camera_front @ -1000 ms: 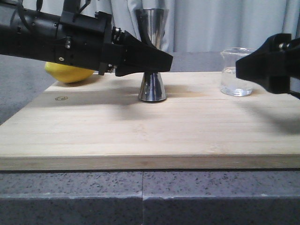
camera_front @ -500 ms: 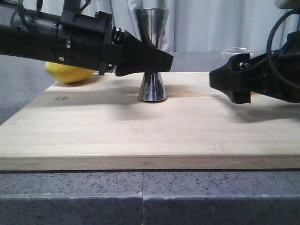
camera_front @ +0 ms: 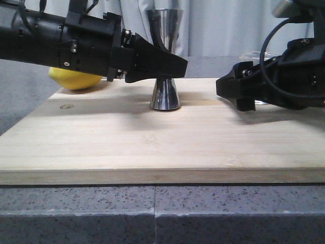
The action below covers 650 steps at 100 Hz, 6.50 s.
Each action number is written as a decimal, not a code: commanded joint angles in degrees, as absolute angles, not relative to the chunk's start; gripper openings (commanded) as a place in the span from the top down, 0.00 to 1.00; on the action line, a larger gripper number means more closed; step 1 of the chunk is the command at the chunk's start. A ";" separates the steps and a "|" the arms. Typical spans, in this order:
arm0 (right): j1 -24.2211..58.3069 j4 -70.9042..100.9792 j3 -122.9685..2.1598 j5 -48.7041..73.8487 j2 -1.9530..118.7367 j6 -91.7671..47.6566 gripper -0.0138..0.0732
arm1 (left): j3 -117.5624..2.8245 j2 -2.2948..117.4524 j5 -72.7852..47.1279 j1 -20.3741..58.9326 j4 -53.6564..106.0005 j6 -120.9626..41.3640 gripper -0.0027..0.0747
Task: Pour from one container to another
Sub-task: 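Reach the right gripper to the glass beaker and grasp it, then lift the beaker with the right gripper and move it above the jigger, then tilt the beaker with the right gripper, pouring liquid into the jigger cup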
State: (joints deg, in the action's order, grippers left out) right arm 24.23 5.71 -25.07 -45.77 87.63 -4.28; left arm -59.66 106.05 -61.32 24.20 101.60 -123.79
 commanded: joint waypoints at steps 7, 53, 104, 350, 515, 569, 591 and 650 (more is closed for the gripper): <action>24.24 4.90 -26.56 -50.57 86.97 -4.16 0.31 | -61.16 103.67 -64.69 24.70 105.96 -123.77 0.86; 24.24 4.44 -26.56 -50.47 86.97 -4.16 0.52 | -61.16 103.67 -64.69 24.70 105.96 -123.77 0.86; 21.98 2.77 -26.89 -46.90 82.65 -5.02 0.52 | -61.16 103.67 -64.69 24.70 105.96 -123.77 0.86; 36.84 -37.47 -60.89 13.23 77.49 -5.02 0.52 | -61.16 103.67 -64.69 24.70 105.96 -123.77 0.86; 38.76 -54.02 -62.23 15.46 77.70 -5.02 0.52 | -61.16 103.67 -64.69 24.70 105.96 -123.77 0.86; 38.76 -59.21 -62.23 15.24 77.70 -5.02 0.52 | -61.16 103.67 -64.69 24.70 105.96 -123.77 0.86; 38.76 -60.80 -62.23 14.87 78.04 -5.02 0.52 | -61.16 103.67 -64.69 24.70 105.96 -123.77 0.86; 38.76 -65.12 -62.23 14.87 78.90 -5.02 0.52 | -61.16 103.67 -64.69 24.70 105.96 -123.77 0.86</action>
State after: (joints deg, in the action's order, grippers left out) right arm 38.64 -62.47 -60.03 16.83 80.70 -4.73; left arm -59.66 106.05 -61.32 24.20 101.60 -123.79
